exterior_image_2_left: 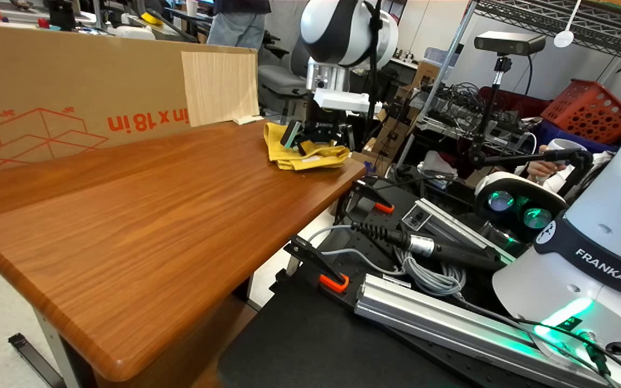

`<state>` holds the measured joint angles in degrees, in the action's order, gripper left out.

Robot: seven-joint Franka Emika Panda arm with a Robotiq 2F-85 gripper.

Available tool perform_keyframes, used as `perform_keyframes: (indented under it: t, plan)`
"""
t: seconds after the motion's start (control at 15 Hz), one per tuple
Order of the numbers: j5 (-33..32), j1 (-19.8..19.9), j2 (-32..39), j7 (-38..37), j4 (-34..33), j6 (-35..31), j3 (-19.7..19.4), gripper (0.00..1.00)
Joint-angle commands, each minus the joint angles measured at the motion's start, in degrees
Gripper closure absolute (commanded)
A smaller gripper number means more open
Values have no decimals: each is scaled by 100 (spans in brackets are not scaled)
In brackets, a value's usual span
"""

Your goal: Clean the table using the yellow towel

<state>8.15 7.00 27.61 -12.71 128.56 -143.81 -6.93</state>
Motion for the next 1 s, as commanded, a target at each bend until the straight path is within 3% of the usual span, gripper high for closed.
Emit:
perform_keyframes:
  t: [0.0, 0.07, 0.47, 0.67, 0.93]
  plan:
    - [-110, -104, -788, 353, 943, -20, 73, 0]
    - [17, -27, 3, 12, -14, 19, -27, 0]
    - [52, -92, 253, -122, -237, 120, 7, 0]
    - [57, -116, -101, -6, -130, 490, 84, 0]
    - [222, -212, -319, -56, -180, 311, 298, 0]
